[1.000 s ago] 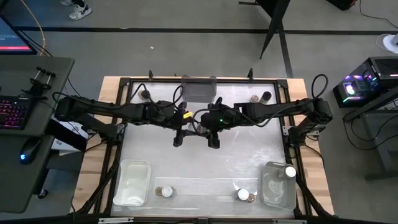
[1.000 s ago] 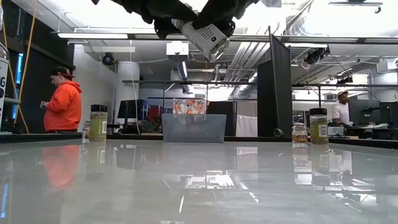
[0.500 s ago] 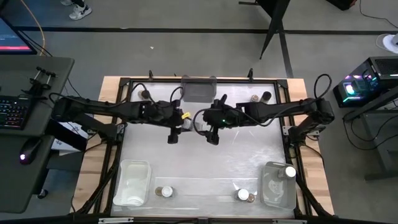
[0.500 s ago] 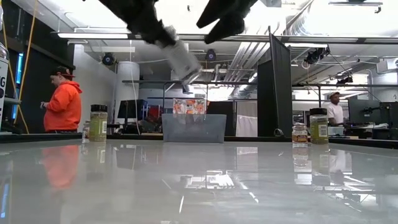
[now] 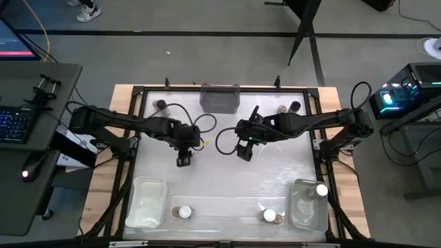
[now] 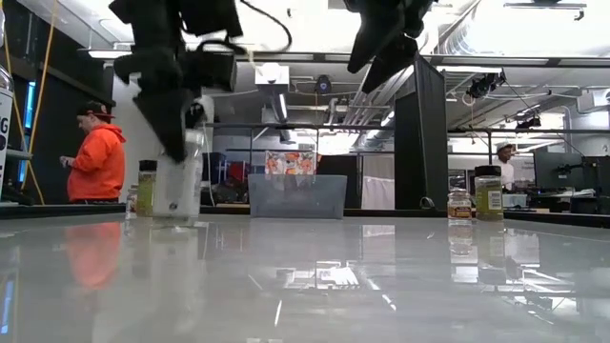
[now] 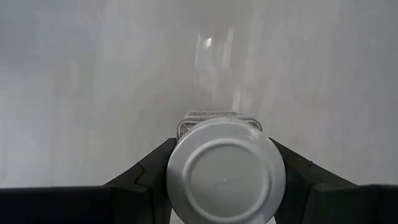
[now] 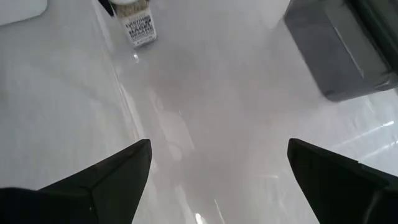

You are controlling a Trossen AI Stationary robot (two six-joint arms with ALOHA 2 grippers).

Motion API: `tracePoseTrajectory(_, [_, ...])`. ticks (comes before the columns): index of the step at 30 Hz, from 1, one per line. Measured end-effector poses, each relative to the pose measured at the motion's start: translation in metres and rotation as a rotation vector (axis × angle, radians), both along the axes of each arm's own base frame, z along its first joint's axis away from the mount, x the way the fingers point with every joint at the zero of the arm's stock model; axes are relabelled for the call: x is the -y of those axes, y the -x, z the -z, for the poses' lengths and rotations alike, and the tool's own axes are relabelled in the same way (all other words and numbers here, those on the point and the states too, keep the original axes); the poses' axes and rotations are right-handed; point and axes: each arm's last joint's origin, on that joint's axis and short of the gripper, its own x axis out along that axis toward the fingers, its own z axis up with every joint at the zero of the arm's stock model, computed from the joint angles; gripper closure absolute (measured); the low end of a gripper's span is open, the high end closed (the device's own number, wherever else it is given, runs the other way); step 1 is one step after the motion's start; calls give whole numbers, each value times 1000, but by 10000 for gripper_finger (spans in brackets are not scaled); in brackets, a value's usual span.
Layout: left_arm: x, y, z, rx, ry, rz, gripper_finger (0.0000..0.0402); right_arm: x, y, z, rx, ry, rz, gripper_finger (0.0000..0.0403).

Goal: Sort spices by type
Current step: Put the top white seasoning bottle into the gray bin

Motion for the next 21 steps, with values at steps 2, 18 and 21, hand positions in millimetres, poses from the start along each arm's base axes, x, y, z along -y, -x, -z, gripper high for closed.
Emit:
tracePoseTrajectory(2, [0, -3, 6, -34, -2, -7, 231, 0, -1, 0, 8, 0, 1, 31])
tracePoseTrajectory(18, [3, -1, -10, 87, 7, -5, 133, 0, -2, -1, 24, -10, 21, 30])
tracePoseTrajectory(21, [2, 2, -17, 113, 9, -5, 119, 0, -3, -2, 39, -11, 21, 30])
